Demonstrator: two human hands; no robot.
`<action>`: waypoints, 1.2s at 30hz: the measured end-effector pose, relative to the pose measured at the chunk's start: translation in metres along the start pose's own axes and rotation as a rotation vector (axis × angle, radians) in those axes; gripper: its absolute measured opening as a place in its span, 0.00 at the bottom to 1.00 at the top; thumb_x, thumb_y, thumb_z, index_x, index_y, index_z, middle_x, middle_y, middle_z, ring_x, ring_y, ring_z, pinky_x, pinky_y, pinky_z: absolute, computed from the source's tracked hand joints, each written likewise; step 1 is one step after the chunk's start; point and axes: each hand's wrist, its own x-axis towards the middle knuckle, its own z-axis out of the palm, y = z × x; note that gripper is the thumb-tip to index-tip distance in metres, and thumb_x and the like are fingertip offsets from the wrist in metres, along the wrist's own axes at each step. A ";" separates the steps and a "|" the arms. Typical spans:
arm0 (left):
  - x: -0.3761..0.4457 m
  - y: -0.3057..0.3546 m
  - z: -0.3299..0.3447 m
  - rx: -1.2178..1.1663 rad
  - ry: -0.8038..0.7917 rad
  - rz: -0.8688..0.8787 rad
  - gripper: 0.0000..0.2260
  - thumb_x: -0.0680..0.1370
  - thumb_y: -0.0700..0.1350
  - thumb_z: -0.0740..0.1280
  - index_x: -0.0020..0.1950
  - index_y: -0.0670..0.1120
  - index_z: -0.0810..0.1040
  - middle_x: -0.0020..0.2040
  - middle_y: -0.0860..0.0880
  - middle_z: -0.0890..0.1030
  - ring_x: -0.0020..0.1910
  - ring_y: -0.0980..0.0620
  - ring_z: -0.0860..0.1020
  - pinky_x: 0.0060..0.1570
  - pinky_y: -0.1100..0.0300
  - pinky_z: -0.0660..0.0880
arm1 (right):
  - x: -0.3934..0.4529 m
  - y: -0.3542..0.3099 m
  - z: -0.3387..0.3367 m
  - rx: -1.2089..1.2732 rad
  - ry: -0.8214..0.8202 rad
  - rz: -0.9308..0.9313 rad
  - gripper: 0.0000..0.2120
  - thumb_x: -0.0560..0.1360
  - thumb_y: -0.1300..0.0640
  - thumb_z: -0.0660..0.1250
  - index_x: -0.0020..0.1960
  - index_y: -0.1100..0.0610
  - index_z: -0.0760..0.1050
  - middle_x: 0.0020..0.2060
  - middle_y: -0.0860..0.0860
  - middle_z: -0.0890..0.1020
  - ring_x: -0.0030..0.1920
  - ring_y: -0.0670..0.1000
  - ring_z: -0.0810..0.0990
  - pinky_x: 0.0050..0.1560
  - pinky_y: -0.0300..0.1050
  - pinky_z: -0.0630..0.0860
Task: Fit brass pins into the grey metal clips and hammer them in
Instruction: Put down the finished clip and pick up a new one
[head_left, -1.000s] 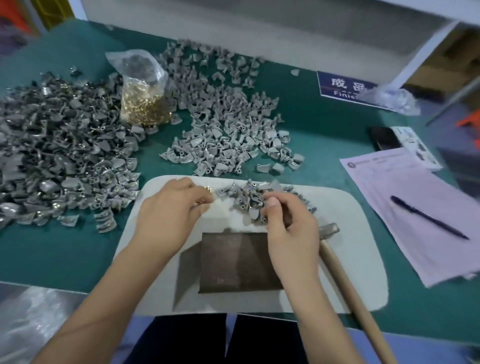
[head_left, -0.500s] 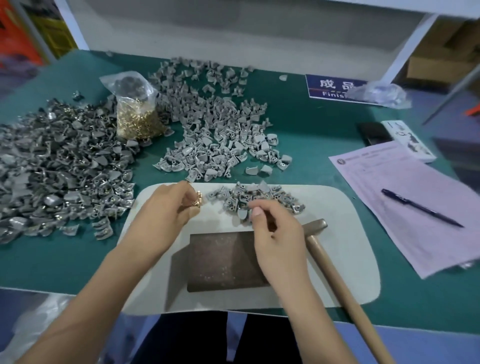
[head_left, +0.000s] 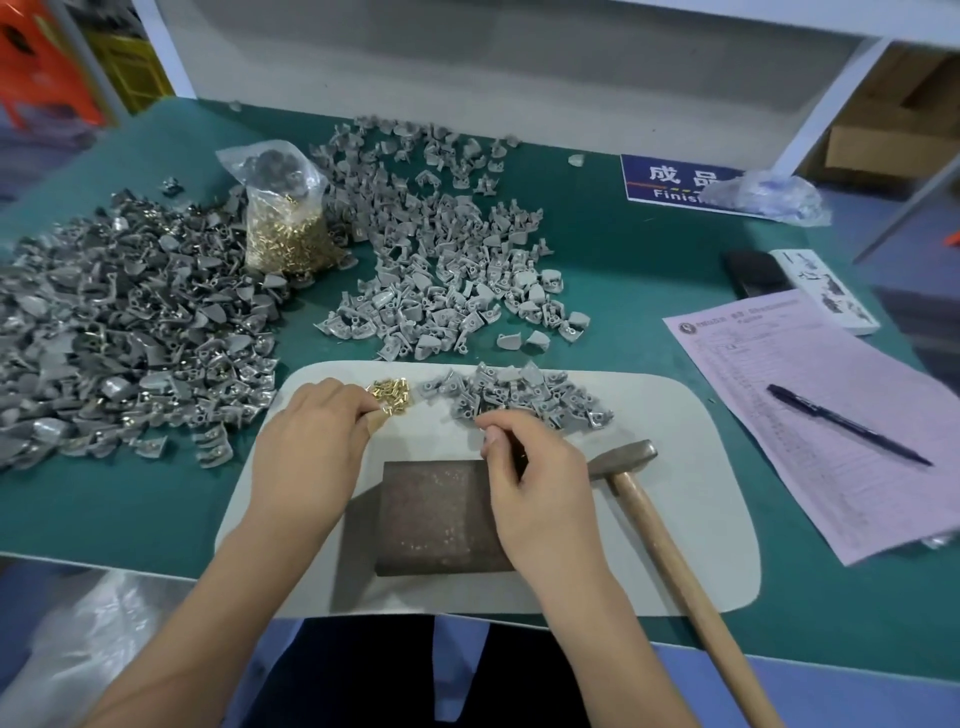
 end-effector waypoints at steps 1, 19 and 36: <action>-0.003 0.003 -0.002 -0.023 0.004 0.003 0.05 0.80 0.50 0.68 0.49 0.51 0.81 0.45 0.54 0.78 0.49 0.50 0.75 0.42 0.54 0.70 | 0.000 -0.001 0.000 -0.001 0.026 -0.024 0.09 0.82 0.58 0.65 0.58 0.50 0.82 0.50 0.41 0.83 0.52 0.43 0.80 0.55 0.47 0.78; 0.034 0.104 -0.005 -0.623 -0.480 0.207 0.11 0.76 0.63 0.69 0.40 0.58 0.84 0.38 0.60 0.84 0.37 0.61 0.80 0.41 0.62 0.75 | -0.006 0.012 -0.061 0.316 0.263 -0.036 0.02 0.77 0.53 0.73 0.48 0.46 0.84 0.43 0.45 0.85 0.41 0.52 0.84 0.39 0.47 0.81; 0.093 0.108 0.044 0.077 -0.260 0.398 0.09 0.79 0.57 0.68 0.59 0.61 0.81 0.50 0.60 0.80 0.51 0.55 0.78 0.40 0.58 0.70 | -0.005 0.035 -0.062 0.241 0.237 0.107 0.02 0.77 0.54 0.72 0.47 0.47 0.82 0.42 0.45 0.83 0.42 0.50 0.82 0.40 0.40 0.76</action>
